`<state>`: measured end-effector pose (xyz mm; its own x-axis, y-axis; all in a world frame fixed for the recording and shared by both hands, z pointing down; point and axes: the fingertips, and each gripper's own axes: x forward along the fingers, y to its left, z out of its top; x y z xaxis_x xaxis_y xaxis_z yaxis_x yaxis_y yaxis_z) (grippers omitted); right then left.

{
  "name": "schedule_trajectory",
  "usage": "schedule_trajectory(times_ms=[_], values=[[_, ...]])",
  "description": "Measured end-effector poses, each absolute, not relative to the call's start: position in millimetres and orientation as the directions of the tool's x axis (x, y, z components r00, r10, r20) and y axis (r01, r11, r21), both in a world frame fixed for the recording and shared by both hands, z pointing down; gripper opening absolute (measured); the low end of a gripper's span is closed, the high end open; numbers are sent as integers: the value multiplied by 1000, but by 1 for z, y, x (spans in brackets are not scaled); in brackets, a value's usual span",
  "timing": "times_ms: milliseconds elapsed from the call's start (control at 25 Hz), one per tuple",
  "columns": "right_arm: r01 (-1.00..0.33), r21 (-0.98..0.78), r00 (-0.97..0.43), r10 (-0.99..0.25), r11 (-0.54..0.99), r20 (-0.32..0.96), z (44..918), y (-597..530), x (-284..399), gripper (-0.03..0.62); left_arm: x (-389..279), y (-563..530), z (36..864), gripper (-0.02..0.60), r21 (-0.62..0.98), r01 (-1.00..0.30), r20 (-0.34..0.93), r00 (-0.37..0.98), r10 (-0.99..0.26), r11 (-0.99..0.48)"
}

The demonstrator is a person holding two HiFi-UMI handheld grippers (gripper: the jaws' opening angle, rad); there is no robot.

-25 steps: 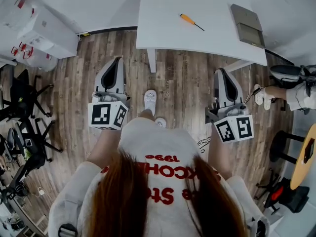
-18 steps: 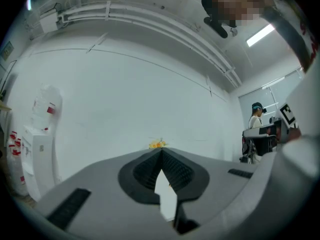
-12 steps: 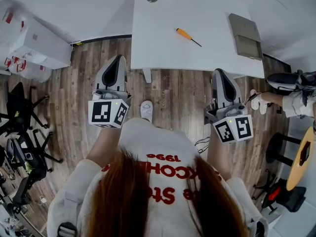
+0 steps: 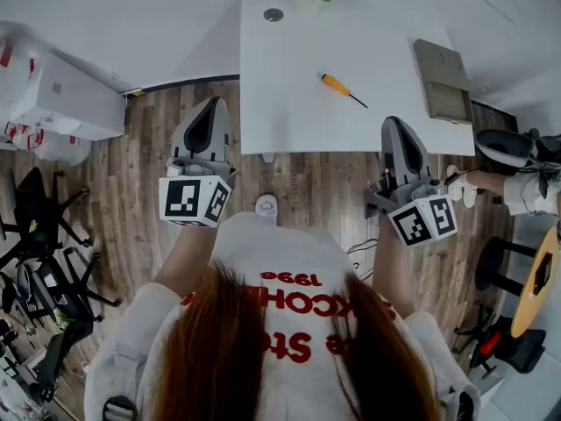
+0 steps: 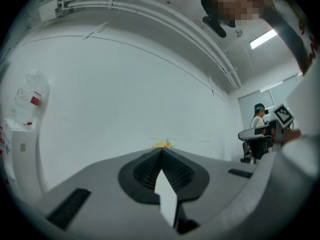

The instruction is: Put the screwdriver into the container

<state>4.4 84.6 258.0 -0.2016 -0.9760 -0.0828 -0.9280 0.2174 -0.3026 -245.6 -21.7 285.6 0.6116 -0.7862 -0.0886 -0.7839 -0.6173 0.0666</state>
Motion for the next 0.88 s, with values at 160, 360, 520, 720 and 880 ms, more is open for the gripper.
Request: schedule_trajectory(times_ms=[160,360,520,720,880], values=[[-935,-302,-174,-983,183,-57,262,78,5,5,-249,-36,290,6,77,-774,-77,623,-778,-628],[-942,-300,-156,-988,151,-8,272,75,15,5,-244,-42,302,6,103,-771,-49,628,-777,-629],[-939,-307,-168,-986,157,7,280,60,17,6,-243,-52,313,6,109,-779,-27,618,-786,-617],[-929,-304,-222,-975,213,-7,281,25,23,6,-241,-70,312,6,99,-810,-27,579,-815,-578],[-914,-293,-286,-958,281,-28,275,-8,31,6,-235,-87,305,6,89,-843,-40,529,-848,-530]])
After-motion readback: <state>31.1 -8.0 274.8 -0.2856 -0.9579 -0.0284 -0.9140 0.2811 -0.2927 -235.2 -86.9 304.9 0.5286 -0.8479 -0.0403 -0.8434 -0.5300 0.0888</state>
